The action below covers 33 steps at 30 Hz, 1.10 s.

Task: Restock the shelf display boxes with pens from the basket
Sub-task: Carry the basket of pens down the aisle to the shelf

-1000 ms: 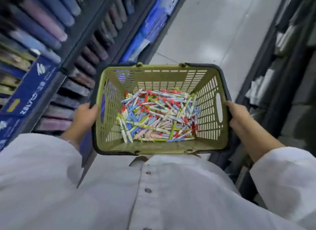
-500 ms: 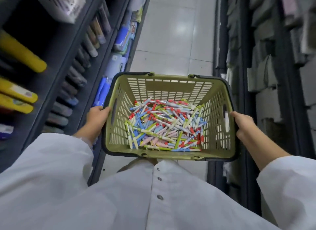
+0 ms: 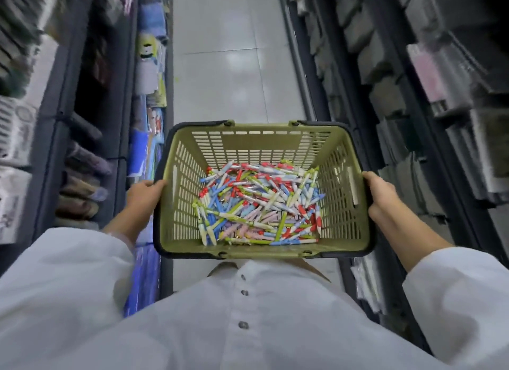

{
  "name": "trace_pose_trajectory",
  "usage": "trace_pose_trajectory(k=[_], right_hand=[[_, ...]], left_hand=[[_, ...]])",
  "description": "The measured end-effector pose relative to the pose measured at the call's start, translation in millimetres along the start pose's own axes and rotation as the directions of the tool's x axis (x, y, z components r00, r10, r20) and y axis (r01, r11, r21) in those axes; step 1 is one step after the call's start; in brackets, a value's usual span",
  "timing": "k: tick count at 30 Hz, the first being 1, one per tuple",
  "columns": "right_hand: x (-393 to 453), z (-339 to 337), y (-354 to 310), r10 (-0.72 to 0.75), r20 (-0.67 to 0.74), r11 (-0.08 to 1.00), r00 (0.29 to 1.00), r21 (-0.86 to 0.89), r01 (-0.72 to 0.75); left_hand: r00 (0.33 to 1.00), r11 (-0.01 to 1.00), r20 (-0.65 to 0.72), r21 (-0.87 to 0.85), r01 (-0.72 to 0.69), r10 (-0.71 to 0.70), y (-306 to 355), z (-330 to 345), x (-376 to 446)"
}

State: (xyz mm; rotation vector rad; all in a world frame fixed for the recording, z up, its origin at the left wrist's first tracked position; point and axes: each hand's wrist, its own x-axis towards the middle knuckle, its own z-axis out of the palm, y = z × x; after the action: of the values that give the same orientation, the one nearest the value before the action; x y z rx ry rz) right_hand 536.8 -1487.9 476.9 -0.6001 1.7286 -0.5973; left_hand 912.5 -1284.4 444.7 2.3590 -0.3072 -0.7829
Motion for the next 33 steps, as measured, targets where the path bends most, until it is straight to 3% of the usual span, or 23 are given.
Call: trace_pose_trajectory(k=[9, 16, 33], right_hand=[[115.0, 186.2, -201.2, 0.014, 0.079, 0.996, 0.997, -0.094, -0.006], [214.0, 332.5, -354.3, -0.038, 0.095, 0.991, 0.995, -0.126, 0.05], [448.8, 644.5, -683.3, 0.009, 0.019, 0.997, 1.0, -0.08, -0.008]], left_hand=[[0.99, 0.992, -0.076, -0.04, 0.116, -0.118, 156.8, -10.0, 187.5], [0.978, 0.923, -0.021, -0.337, 0.187, -0.206, 281.6, 23.0, 370.7], [0.985, 0.952, 0.027, -0.255, 0.173, -0.171, 629.2, 67.0, 788.7]])
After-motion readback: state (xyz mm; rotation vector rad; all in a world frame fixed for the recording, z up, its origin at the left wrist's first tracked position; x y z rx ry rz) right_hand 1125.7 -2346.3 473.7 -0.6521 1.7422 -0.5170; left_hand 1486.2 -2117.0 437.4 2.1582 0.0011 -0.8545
